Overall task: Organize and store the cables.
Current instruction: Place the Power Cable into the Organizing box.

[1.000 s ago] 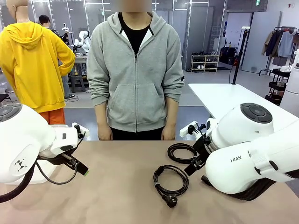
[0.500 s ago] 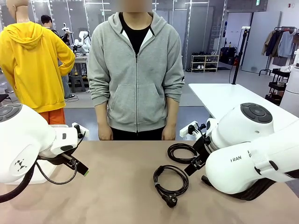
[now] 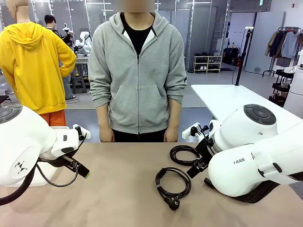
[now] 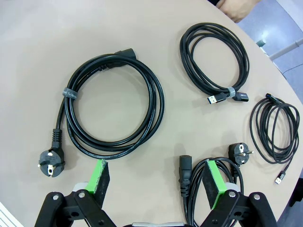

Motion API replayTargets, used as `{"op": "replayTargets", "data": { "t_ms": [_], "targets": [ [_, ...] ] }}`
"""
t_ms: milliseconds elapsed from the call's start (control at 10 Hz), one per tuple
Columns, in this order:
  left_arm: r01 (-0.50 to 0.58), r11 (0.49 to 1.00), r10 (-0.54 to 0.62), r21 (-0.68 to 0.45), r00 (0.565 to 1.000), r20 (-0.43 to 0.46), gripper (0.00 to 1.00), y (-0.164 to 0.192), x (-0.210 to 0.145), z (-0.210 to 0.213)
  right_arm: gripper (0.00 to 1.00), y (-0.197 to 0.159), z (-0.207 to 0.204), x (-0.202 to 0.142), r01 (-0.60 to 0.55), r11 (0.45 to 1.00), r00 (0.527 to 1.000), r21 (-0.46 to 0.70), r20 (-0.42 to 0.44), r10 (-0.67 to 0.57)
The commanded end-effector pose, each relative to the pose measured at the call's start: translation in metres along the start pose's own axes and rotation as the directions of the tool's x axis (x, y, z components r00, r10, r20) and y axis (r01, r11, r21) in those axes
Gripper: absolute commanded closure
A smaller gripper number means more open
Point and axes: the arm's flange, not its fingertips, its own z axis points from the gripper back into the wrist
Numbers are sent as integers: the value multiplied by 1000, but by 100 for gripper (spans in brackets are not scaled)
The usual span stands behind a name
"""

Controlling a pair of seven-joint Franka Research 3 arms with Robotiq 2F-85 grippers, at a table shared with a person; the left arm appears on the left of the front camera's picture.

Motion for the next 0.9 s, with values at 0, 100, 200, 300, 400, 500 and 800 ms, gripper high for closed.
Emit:
{"op": "replayTargets", "data": {
  "t_ms": [0,100,200,300,400,500,800],
  "targets": [
    [-1,1000,1,0,1000,0,0,0,0,0,0,0,0,0,2,1000,1000,1,0,-2],
    [-1,1000,1,0,1000,0,0,0,0,0,0,0,0,0,2,1000,1000,1,0,-2],
    [-1,1000,1,0,1000,0,0,0,0,0,0,0,0,0,2,1000,1000,1,0,-2],
    [-1,1000,1,0,1000,0,0,0,0,0,0,0,0,0,2,1000,1000,1,0,-2],
    [-1,1000,1,0,1000,0,0,0,0,0,0,0,0,0,2,1000,1000,1,0,-2],
    [-1,1000,1,0,1000,0,0,0,0,0,0,0,0,0,2,1000,1000,1,0,-2],
    [70,998,-70,5,996,61,0,18,8,26,0,-15,28,8,-29,999,1000,-31,-9,29]
  ]
}}
